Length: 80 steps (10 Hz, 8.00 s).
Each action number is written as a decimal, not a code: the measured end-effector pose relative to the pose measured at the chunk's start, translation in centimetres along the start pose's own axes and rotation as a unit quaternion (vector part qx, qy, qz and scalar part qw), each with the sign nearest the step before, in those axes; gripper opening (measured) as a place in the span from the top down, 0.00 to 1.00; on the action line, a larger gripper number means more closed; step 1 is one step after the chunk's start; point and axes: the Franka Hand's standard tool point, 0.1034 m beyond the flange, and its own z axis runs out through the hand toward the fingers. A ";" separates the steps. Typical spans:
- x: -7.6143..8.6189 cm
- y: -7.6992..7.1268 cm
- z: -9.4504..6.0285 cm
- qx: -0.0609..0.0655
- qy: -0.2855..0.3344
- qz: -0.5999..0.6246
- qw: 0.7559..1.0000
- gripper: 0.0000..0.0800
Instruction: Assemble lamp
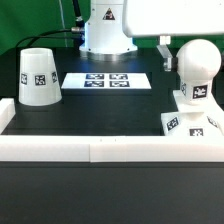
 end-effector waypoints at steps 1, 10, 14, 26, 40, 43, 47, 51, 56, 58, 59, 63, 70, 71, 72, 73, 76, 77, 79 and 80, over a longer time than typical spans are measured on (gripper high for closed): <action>0.0 0.2 0.0 0.001 -0.002 0.055 0.998 0.27; -0.3 0.1 0.1 0.005 -0.009 0.216 0.976 0.13; -0.1 -0.5 -0.4 0.009 -0.010 0.106 0.994 0.13; -1.6 4.6 -7.1 0.013 -0.012 0.024 1.000 0.13; -10.2 9.2 -4.9 0.020 -0.068 0.067 0.995 0.13; -13.6 10.4 -4.3 0.016 -0.087 0.065 0.994 0.13; -18.5 15.4 -5.2 0.018 -0.102 0.071 0.992 0.13; -18.8 16.9 -5.4 0.018 -0.100 0.060 0.993 0.13; -19.4 19.8 -5.7 0.020 -0.098 0.006 0.995 0.13; -19.6 20.8 -5.7 0.020 -0.097 -0.007 0.995 0.13; -19.8 21.1 -5.7 0.020 -0.098 -0.010 0.995 0.13; -20.5 22.2 -5.1 0.020 -0.106 -0.031 0.994 0.13; -22.0 23.5 -2.6 0.009 -0.125 -0.051 0.991 0.13; -22.2 23.5 -2.4 0.009 -0.129 -0.051 0.990 0.13; -22.3 23.5 -2.3 0.009 -0.130 -0.051 0.990 0.18; -22.3 23.5 -2.3 0.009 -0.130 -0.051 0.990 0.18; -22.4 23.5 -2.3 0.009 -0.131 -0.051 0.990 0.54; -22.4 23.5 -2.3 0.009 -0.131 -0.051 0.990 0.83; -22.3 23.5 -2.3 0.009 -0.130 -0.051 0.990 0.95; -22.3 23.5 -2.3 0.009 -0.130 -0.051 0.990 0.95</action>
Offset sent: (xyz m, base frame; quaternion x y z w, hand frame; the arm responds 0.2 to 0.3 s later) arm -0.0040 -0.0063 -0.0004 -0.0355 0.0236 0.2536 0.9664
